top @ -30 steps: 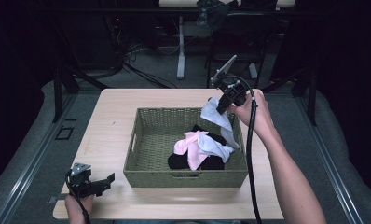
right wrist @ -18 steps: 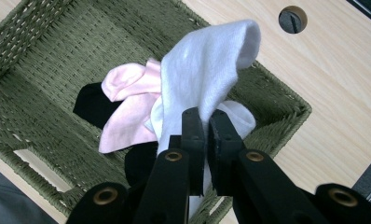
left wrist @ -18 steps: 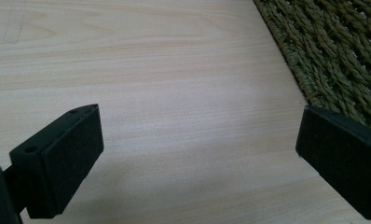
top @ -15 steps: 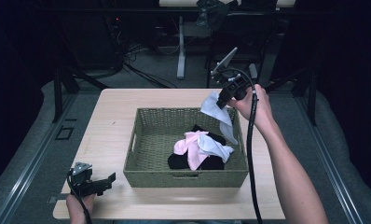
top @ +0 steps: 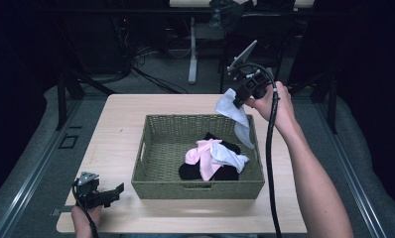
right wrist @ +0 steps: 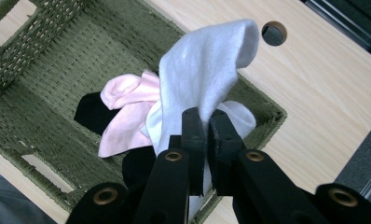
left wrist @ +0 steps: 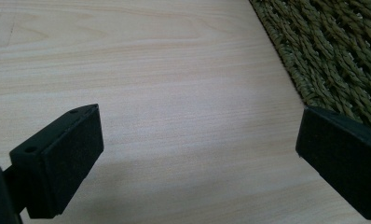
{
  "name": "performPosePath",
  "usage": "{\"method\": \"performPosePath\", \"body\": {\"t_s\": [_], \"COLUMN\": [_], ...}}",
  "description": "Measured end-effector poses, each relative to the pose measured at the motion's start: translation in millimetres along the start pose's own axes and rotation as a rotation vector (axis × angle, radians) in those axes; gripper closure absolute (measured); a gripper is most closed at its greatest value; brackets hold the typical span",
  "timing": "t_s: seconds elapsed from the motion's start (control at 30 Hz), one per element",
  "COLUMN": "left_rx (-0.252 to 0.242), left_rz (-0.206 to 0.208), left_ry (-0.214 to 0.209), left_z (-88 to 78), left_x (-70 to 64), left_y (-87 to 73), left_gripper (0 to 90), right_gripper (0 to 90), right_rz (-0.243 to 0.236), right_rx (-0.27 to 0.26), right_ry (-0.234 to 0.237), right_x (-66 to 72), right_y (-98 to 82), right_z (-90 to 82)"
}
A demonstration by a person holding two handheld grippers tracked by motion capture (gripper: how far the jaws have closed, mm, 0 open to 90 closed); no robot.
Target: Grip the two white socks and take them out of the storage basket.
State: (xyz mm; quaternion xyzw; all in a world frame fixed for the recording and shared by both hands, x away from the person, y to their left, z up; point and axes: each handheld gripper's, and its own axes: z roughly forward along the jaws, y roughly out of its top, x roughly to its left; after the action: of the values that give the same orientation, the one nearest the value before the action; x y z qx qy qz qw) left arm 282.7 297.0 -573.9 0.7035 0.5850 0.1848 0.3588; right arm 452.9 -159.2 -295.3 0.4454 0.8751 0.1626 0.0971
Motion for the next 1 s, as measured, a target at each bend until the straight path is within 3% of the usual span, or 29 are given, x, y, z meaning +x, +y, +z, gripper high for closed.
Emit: {"method": "performPosePath", "body": {"t_s": [0.33, 0.63, 0.83, 1.0], "left_rx": [-0.009, 0.003, 0.003, -0.004], "left_rz": [-0.004, 0.0, 0.0, -0.001], "left_ry": [-0.001, 0.002, 0.002, 0.005], "left_z": [-0.8, -1.8, -1.9, -1.3], "left_x": [0.5, 0.5, 0.5, 0.2], "left_y": [-1.5, -1.8, -1.7, -2.0], "left_gripper": [0.8, 0.8, 0.8, 0.9], "right_gripper": [86.3, 86.3, 86.3, 86.2], "right_rz": [0.021, 0.08, 0.129, 0.181], "right_rx": [-0.014, -0.025, -0.011, 0.013], "right_ry": [-0.035, -0.063, -0.083, -0.084], "right_x": [-15.3, -42.0, -63.0, -84.1], "right_y": [-10.9, -33.3, -53.5, -72.6], "right_z": [-22.5, -34.7, -31.8, -16.4]}}
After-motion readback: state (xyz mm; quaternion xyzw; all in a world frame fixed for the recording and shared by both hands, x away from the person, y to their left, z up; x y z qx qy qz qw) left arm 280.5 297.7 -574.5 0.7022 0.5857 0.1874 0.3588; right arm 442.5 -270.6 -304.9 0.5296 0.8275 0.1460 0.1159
